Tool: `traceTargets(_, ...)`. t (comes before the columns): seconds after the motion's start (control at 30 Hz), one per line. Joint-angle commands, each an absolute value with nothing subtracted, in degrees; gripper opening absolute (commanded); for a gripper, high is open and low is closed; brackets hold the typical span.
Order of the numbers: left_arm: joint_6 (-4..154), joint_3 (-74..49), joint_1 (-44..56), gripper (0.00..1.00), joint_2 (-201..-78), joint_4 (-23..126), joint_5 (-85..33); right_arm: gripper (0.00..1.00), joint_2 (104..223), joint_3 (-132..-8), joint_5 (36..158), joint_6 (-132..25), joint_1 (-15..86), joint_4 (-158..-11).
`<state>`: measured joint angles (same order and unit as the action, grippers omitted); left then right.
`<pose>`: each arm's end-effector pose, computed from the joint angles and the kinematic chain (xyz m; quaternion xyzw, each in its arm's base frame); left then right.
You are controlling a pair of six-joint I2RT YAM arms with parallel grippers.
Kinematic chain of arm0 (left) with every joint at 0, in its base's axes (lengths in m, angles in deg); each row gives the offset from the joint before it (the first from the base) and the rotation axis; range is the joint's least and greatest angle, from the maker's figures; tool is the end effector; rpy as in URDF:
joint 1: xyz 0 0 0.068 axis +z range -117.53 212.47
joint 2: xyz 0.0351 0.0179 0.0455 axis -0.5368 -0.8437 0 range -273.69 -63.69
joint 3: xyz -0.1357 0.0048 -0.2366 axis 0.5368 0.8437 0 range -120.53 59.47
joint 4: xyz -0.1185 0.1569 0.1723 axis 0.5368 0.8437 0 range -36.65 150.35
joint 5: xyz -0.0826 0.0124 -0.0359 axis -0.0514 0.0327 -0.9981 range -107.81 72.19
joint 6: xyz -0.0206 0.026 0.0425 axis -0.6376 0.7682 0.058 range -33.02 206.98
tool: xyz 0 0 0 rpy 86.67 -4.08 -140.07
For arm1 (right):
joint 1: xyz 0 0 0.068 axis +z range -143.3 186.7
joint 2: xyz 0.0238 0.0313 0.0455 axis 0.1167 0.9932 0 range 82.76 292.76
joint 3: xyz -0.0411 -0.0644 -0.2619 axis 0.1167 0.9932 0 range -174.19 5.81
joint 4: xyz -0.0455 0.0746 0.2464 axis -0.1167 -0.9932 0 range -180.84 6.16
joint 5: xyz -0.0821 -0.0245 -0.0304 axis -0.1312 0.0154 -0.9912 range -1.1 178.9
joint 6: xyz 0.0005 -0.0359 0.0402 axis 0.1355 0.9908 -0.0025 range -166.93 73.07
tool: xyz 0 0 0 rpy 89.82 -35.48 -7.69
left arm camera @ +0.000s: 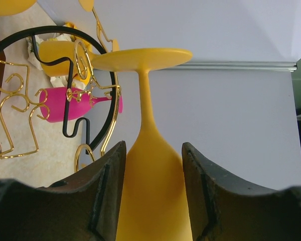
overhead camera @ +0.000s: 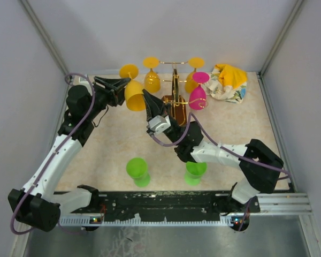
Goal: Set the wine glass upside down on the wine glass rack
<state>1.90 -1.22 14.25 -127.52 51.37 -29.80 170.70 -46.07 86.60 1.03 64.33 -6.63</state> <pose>0.2450 -0.0884 0.3947 -0.3304 0.6331 -0.5922 0.3734 0.1760 0.2748 0.3538 -0.3182 0.2645 0.0685 0.9078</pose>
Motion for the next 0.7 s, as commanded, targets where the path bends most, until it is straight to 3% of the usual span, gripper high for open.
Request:
traceTargets(0.0,1.78,-0.65,14.37,0.54,-126.60,48.93,-29.94,0.00,170.64,-47.64,87.01,0.79,66.34,-1.81)
traceTargets(0.67,1.25,0.19,14.45,0.50,-128.74,44.12,-29.57,0.00,168.77,-44.59,87.89,-0.96,67.48,-3.07)
